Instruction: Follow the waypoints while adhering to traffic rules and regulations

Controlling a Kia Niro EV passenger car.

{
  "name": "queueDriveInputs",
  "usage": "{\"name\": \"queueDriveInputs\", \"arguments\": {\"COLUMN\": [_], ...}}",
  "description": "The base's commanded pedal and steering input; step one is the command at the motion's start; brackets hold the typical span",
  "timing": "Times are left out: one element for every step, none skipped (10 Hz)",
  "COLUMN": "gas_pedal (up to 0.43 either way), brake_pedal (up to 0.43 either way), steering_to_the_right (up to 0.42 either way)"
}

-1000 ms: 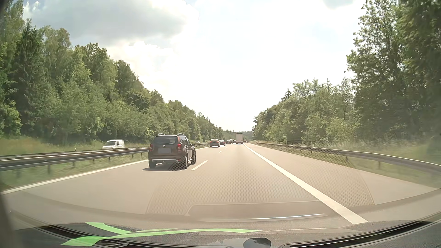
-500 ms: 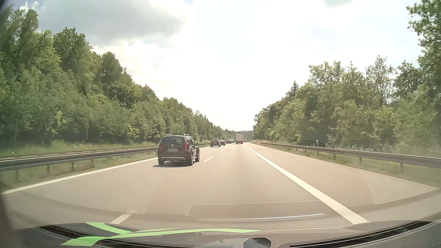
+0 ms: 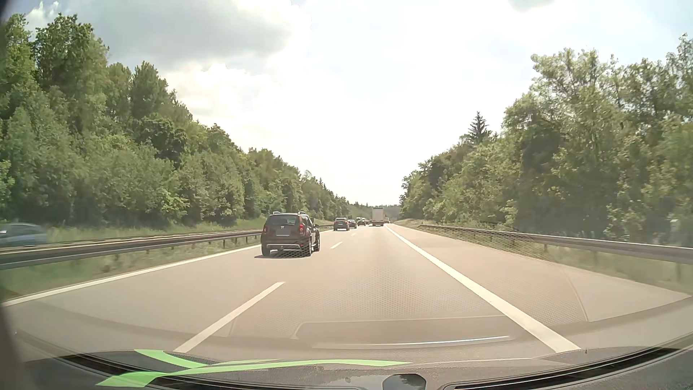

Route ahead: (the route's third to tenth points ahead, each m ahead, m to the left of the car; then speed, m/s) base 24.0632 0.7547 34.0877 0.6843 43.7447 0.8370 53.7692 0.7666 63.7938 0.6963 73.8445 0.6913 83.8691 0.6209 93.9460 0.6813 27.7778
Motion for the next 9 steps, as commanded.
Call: {"name": "queueDriveInputs", "arguments": {"gas_pedal": [0.197, 0.197, 0.189, 0.177, 0.177, 0.177, 0.177, 0.177, 0.177], "brake_pedal": [0.0, 0.0, 0.0, 0.0, 0.0, 0.0, 0.0, 0.0, 0.0], "steering_to_the_right": [-0.002, -0.002, -0.002, -0.002, -0.002, -0.002, -0.002, -0.002, -0.002]}}
